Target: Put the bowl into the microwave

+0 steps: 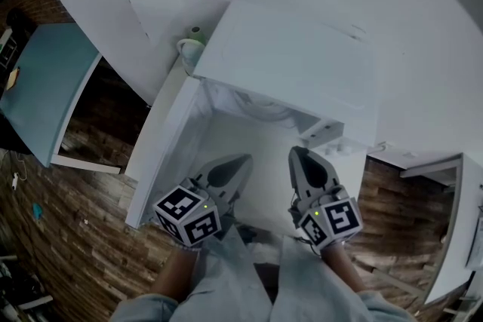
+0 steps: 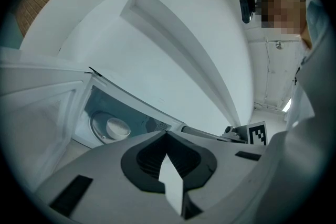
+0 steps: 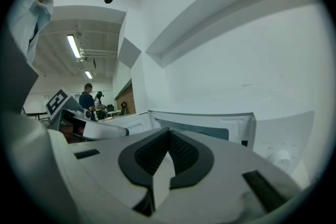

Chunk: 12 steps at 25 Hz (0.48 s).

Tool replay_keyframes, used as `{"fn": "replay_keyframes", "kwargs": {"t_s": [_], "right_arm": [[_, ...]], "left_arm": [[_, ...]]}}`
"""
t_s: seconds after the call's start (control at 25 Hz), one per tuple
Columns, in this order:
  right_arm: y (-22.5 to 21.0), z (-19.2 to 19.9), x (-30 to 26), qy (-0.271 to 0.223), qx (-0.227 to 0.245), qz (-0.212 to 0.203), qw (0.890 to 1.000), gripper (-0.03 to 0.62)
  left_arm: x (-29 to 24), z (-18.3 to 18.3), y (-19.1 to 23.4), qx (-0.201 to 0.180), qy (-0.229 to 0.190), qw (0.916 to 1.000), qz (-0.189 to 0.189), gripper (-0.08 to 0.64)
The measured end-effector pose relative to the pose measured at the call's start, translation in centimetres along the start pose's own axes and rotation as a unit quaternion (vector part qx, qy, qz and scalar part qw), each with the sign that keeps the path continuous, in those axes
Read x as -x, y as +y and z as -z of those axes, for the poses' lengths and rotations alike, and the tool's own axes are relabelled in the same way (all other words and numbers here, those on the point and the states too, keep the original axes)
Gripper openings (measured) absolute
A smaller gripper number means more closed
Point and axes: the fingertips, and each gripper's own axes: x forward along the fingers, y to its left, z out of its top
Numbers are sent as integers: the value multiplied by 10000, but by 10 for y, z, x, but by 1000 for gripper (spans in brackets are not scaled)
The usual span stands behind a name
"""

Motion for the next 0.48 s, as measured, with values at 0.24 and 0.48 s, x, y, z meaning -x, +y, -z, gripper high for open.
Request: {"fn": "replay_keyframes", "kwargs": {"t_s": [0.24, 0.48], "right_arm": [[1, 0, -1, 3, 110, -109, 9999, 2], [4, 3, -2, 40, 103, -150, 9998, 2]], "left_arm": [[2, 2, 1, 4, 2, 10000, -53, 0], [4, 4, 2, 43, 4, 10000, -85, -2]]}}
